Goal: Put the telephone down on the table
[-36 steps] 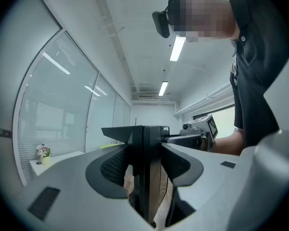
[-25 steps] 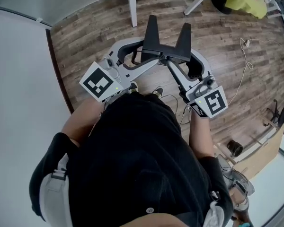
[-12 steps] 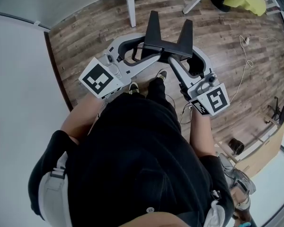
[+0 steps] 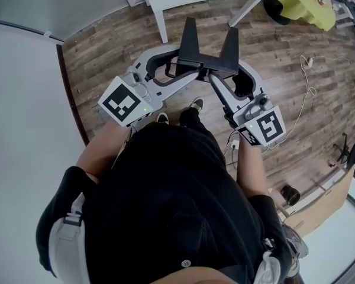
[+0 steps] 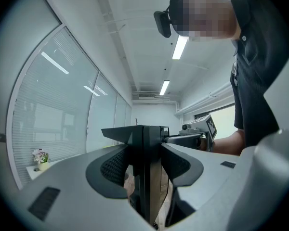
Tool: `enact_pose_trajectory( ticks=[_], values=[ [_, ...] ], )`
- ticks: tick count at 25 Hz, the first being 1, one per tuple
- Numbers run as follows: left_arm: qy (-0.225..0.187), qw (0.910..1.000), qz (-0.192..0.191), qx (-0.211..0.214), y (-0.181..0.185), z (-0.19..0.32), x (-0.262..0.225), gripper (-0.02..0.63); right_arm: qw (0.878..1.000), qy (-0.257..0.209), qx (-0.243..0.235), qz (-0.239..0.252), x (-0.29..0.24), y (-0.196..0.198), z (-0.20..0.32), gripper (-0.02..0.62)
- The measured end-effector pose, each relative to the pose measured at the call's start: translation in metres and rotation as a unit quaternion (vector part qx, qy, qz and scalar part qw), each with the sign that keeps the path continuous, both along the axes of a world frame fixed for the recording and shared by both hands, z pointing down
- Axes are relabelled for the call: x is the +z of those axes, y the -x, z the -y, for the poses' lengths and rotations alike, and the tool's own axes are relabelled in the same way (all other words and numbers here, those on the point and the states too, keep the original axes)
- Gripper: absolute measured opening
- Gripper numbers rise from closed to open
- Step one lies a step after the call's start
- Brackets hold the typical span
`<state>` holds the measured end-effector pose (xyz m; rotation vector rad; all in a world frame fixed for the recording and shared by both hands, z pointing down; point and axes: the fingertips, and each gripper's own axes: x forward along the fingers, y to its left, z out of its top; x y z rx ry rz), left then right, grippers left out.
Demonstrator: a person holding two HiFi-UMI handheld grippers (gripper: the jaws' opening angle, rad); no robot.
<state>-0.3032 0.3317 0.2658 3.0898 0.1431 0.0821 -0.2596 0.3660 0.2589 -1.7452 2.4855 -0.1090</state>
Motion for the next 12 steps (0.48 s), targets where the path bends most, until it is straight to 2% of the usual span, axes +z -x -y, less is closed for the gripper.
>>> enact_pose_trajectory(
  ticks=[12],
  values=[
    [-0.003,0.9996,0.011,-0.024,-0.092,0.018,0.0,0.216,1.0,0.002,-0.026,0.005,0.0,-0.094,0.021,0.229]
  ],
)
